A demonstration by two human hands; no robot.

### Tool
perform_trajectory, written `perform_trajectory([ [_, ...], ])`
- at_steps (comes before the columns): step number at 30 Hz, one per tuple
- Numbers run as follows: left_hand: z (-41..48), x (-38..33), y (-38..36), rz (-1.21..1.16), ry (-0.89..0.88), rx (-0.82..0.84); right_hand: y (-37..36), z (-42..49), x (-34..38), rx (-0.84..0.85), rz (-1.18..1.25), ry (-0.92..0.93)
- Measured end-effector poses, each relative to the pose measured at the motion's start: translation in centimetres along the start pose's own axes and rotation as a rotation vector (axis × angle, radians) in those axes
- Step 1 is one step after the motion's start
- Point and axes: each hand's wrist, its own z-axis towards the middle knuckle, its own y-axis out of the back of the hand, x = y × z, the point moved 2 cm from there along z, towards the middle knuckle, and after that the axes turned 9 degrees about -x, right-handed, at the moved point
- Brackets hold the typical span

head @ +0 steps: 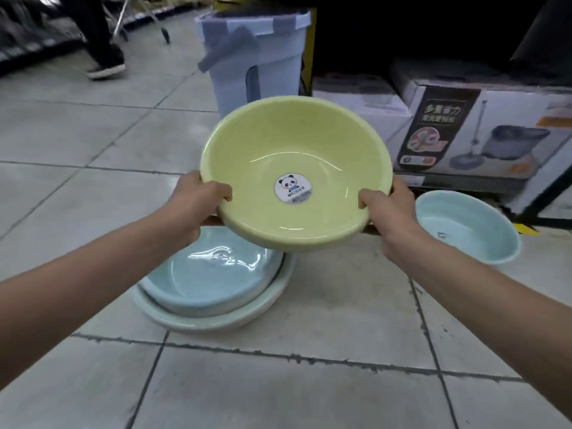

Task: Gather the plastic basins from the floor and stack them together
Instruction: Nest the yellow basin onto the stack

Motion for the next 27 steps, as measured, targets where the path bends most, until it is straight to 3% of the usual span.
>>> perform_trajectory([
  [10,4.3,7.2,12.4,0.098,0.083,-0.096,-12.0,-7.1,-2.5,0.187,-0.179,-0.039],
  [18,5.7,11.6,14.1,0.212,0.121,-0.099,-13.6,-10.0,-7.4,0.190,-0.328,-0.173],
  [27,5.3,14.3,13.9,0.209,0.063,-0.089,-13.9,-10.9,-9.5,0.180,-0.397,-0.144],
])
